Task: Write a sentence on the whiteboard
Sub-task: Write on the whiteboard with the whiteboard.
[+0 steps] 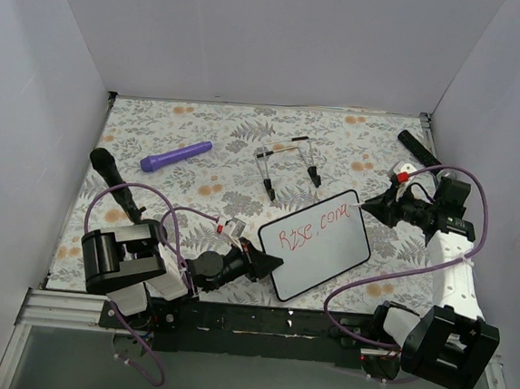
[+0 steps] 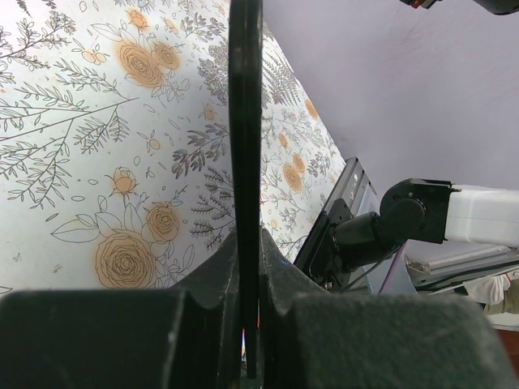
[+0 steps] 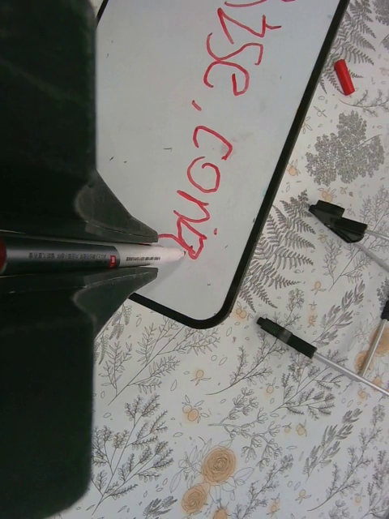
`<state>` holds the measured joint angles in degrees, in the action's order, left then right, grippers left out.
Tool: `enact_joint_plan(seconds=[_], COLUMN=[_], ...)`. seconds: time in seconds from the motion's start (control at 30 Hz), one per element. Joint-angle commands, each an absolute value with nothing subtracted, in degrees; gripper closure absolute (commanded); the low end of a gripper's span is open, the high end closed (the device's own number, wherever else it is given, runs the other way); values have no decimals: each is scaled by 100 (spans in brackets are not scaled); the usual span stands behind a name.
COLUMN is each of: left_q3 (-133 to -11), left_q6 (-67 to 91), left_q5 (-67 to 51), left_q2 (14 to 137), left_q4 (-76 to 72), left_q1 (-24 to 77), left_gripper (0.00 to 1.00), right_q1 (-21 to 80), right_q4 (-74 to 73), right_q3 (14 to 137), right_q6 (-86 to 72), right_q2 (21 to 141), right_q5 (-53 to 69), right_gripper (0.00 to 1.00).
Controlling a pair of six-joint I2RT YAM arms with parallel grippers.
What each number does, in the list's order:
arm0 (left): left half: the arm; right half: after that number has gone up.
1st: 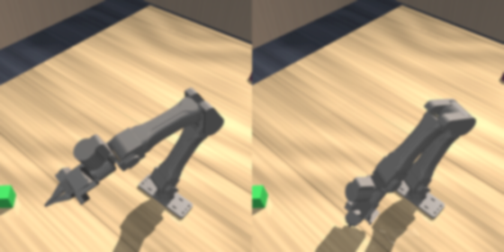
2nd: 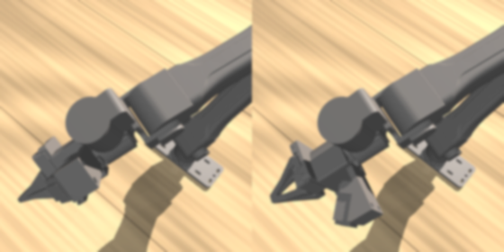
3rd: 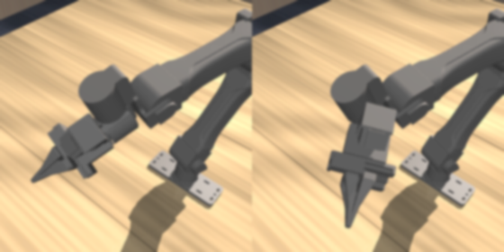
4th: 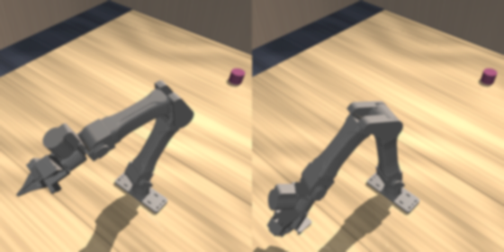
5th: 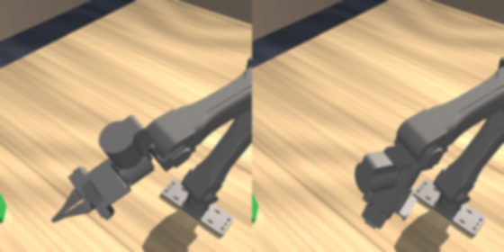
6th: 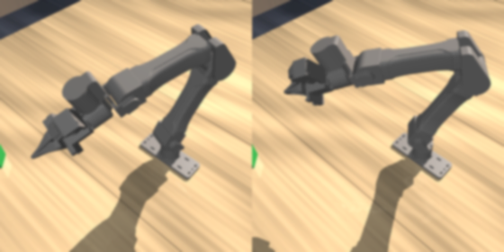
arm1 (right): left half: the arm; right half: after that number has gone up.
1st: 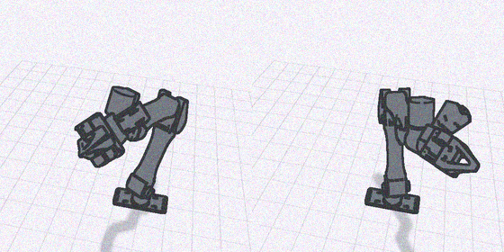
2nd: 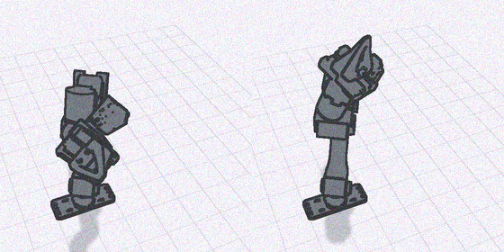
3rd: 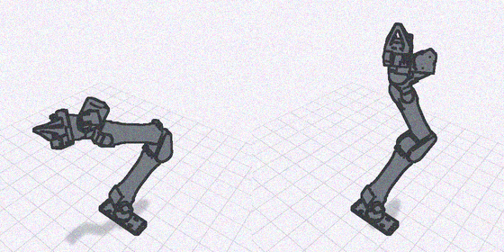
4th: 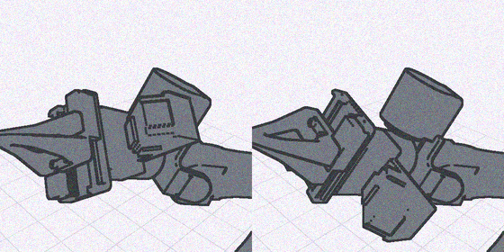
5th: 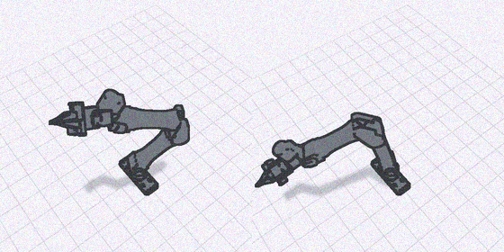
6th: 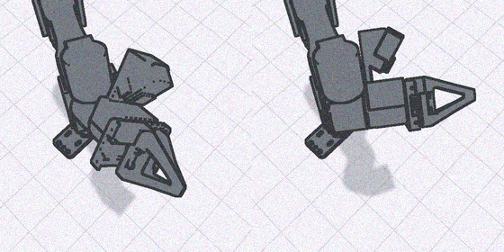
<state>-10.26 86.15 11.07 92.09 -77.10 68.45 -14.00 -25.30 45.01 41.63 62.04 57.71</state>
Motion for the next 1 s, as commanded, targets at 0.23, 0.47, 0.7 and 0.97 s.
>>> enact_joint_plan(seconds=[0.23,0.47,0.7,0.97], left_q3=[-976,-940,-923,-905], left_q6=[8367,8376,8358,8376], left_q5=[914,923,914,914], left_q2=[9299,9264,9246,9229], left_q4=[-8806,-8824,-8824,-8833], left_q1=[6882,6882,6882,6882], left_gripper=[100,100,100,100], right_q1=[-1371,-1371,-1380,-1380], right_q4=[-2233,-2224,-2171,-2232], right_q3=[4377,4403,4447,4544], right_q6=[3867,3885,3920,4095], right_q2=[5748,5766,5783,5783], right_q5=[6012,6003,5906,5880], right_gripper=[99,99,99,99])
